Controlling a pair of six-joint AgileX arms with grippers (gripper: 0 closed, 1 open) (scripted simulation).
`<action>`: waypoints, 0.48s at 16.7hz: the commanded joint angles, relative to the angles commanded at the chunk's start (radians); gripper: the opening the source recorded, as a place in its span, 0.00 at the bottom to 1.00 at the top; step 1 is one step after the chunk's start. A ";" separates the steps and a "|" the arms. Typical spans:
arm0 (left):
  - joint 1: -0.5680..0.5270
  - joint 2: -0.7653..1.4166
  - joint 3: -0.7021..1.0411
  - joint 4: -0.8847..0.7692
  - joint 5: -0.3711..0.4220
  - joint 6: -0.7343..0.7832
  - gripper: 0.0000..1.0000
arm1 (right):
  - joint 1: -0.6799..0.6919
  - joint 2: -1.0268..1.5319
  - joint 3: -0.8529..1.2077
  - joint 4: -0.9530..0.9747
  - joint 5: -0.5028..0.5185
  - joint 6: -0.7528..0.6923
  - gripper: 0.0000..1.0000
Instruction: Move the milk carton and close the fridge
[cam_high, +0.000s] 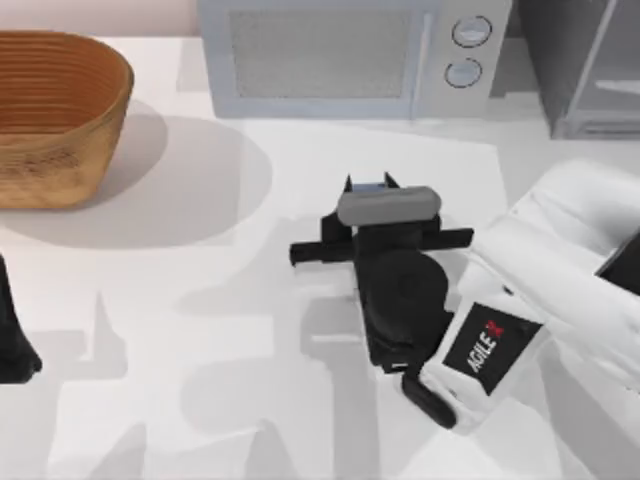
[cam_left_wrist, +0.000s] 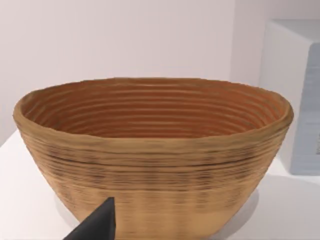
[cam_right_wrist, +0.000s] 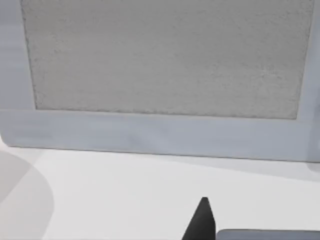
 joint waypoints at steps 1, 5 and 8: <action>0.000 0.000 0.000 0.000 0.000 0.000 1.00 | 0.000 0.000 0.000 0.000 0.000 0.000 0.00; 0.000 0.000 0.000 0.000 0.000 0.000 1.00 | 0.001 -0.018 -0.005 -0.012 0.000 0.001 0.00; 0.000 0.000 0.000 0.000 0.000 0.000 1.00 | 0.002 -0.079 -0.021 -0.058 -0.001 0.002 0.00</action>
